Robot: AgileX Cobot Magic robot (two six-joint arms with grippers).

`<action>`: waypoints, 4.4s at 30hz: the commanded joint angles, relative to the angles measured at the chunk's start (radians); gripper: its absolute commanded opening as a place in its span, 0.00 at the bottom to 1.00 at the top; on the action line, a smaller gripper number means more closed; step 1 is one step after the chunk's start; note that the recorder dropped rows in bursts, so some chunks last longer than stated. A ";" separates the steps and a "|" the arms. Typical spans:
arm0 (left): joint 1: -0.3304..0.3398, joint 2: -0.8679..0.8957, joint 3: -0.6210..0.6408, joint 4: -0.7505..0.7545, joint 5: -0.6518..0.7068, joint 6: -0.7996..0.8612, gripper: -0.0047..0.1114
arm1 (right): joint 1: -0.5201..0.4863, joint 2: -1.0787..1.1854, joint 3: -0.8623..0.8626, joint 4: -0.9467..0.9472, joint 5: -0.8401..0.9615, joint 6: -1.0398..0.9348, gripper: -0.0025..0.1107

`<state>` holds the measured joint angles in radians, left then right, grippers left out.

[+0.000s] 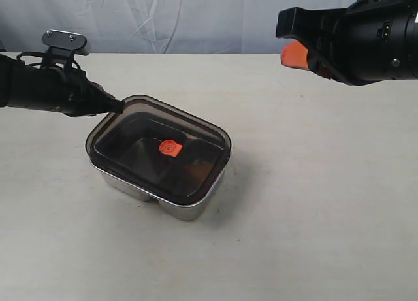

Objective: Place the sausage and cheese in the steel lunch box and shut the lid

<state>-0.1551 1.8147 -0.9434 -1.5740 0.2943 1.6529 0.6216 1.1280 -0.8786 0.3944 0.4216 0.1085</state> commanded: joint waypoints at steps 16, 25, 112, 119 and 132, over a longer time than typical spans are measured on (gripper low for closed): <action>-0.095 -0.096 -0.031 0.039 -0.133 -0.003 0.04 | -0.003 0.220 0.005 0.066 0.022 -0.008 0.02; -0.097 -0.069 -0.053 0.038 0.043 -0.003 0.04 | -0.003 0.345 0.005 0.293 -0.002 -0.203 0.02; -0.097 0.192 -0.239 0.198 0.340 -0.085 0.04 | -0.003 0.402 0.005 0.337 -0.162 -0.210 0.02; -0.097 0.142 -0.239 0.200 0.389 -0.080 0.04 | -0.003 0.411 0.005 0.333 -0.221 -0.210 0.02; -0.099 0.170 -0.262 0.013 0.363 0.045 0.04 | -0.003 0.437 0.005 0.351 -0.202 -0.210 0.02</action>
<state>-0.2483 1.9630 -1.1929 -1.5400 0.6223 1.6874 0.6216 1.5650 -0.8779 0.7439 0.2205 -0.0952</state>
